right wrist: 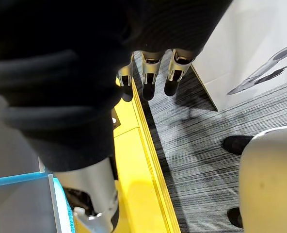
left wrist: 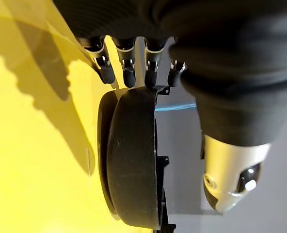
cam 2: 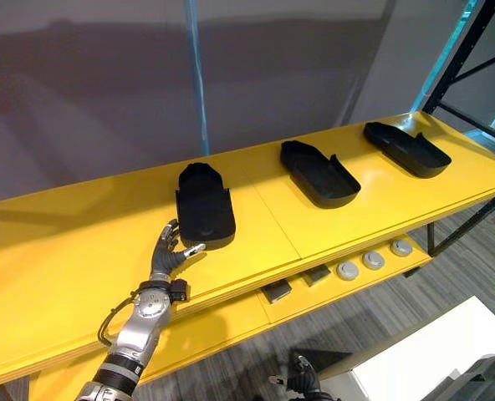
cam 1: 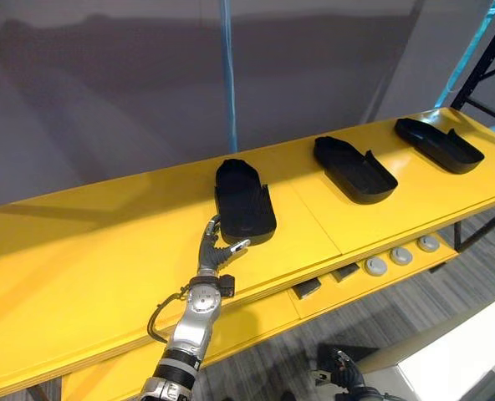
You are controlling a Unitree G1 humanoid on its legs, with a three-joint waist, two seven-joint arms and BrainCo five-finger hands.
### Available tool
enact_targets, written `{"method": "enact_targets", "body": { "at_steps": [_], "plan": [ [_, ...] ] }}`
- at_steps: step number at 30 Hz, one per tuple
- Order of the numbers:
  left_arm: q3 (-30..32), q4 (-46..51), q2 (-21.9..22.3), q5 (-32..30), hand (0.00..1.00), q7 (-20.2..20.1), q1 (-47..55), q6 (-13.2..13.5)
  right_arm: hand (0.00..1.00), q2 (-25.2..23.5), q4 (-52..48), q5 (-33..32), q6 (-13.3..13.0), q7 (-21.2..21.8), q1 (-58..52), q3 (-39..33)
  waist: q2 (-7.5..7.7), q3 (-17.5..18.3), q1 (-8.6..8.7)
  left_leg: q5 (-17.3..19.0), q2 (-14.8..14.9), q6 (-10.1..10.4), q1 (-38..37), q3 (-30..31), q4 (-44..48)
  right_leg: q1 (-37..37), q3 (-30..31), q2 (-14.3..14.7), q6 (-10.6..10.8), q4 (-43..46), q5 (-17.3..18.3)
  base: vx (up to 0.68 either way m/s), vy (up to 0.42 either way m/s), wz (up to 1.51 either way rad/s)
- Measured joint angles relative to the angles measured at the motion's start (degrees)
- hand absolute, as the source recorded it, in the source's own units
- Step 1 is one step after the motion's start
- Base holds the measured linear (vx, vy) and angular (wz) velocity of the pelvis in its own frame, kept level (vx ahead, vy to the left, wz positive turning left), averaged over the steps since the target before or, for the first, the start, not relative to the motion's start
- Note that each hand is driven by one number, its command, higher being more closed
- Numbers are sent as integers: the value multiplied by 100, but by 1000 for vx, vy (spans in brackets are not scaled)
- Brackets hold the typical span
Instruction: Walk over and take plastic housings, then place them on the shelf
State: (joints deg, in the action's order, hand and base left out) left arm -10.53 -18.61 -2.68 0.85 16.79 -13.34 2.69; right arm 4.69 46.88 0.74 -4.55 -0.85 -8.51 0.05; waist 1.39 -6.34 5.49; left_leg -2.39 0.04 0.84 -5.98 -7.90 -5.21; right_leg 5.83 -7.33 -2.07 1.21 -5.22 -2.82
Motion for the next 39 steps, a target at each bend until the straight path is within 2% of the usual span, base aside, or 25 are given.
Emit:
{"method": "enact_targets", "body": {
  "at_steps": [11, 13, 18, 21, 24, 26, 29, 31, 33, 36, 39],
  "plan": [
    [14, 30, 4, -2, 0, -4, -45, -11, 0, -6, 163, 1, 0, -9, 114, -2, 9, 8, 13, -11, -11, -14, 66, 72, 0, -7, -109, -10, 2, 3, -1, 0, 0, 3],
    [30, 226, -16, -37, 0, -6, 3, -132, 0, -6, 181, 1, 0, -8, 131, 0, 10, 8, 4, -16, -16, -22, 73, 115, 0, -1, -135, -13, 1, 22, -1, -3, -6, 6],
    [465, 1684, -52, -790, 0, 35, 660, -153, 0, -16, 208, 0, -1, -6, 146, 3, 10, 8, -10, -22, -15, -29, 73, 168, 1, 23, -192, -13, 6, 30, 3, -9, -9, 5],
    [799, 2865, -106, -1033, 0, 65, 1195, -72, 0, -3, 291, 0, -10, 22, 137, 1, 17, 23, -129, -29, -17, -35, 87, 227, 20, 38, -249, -20, 7, 32, 5, -24, -7, 12],
    [1381, 3917, -105, -1094, 0, 108, 1814, 189, 0, 6, 368, 0, -11, 44, 114, -3, 39, 41, -266, -32, -27, -38, 72, 350, 6, 113, -317, -24, 27, 33, 28, -31, -8, 21],
    [2071, 4359, -48, -1104, 0, 224, 2305, 426, 0, 25, 403, 0, -12, 50, 67, -8, 45, 78, -382, -23, -53, -24, 74, 510, 2, 197, -466, -40, 24, 37, 72, -30, -15, 32],
    [3011, 4426, 194, -933, 0, 418, 2900, 556, 0, -10, 400, 10, -12, 83, 19, -165, 28, 99, -475, -35, -81, -31, 52, 702, 0, 211, -661, -84, 40, 236, 233, -9, -18, 42],
    [3757, 4264, 499, -352, 0, 567, 3510, 556, 0, -42, 295, 28, -9, 87, -116, -244, 48, 162, -652, -31, -114, -34, 28, 835, 1, 212, -861, -152, 63, 444, 397, 23, -6, 36],
    [4101, 3928, 684, 116, 0, 590, 3912, 540, 0, -90, 278, 60, 5, 90, -160, -258, 71, 190, -786, -12, -148, -56, 0, 930, 1, 229, -980, -211, 83, 586, 509, 28, 2, 35],
    [4250, 3123, 973, 378, 0, 490, 4355, 392, 0, -278, -103, 88, 69, 105, -144, -209, 88, 217, -862, 10, -180, -86, -21, 947, 16, 222, -1091, -290, 128, 753, 620, 23, 12, 22],
    [4160, 1902, 1003, 484, 0, 136, 4354, 112, 0, -499, -374, 167, 116, 122, -73, -183, 114, 260, -899, 98, -178, -137, -15, 796, 109, 213, -1086, -327, 125, 832, 662, 1, 11, -6]
  ]
}}
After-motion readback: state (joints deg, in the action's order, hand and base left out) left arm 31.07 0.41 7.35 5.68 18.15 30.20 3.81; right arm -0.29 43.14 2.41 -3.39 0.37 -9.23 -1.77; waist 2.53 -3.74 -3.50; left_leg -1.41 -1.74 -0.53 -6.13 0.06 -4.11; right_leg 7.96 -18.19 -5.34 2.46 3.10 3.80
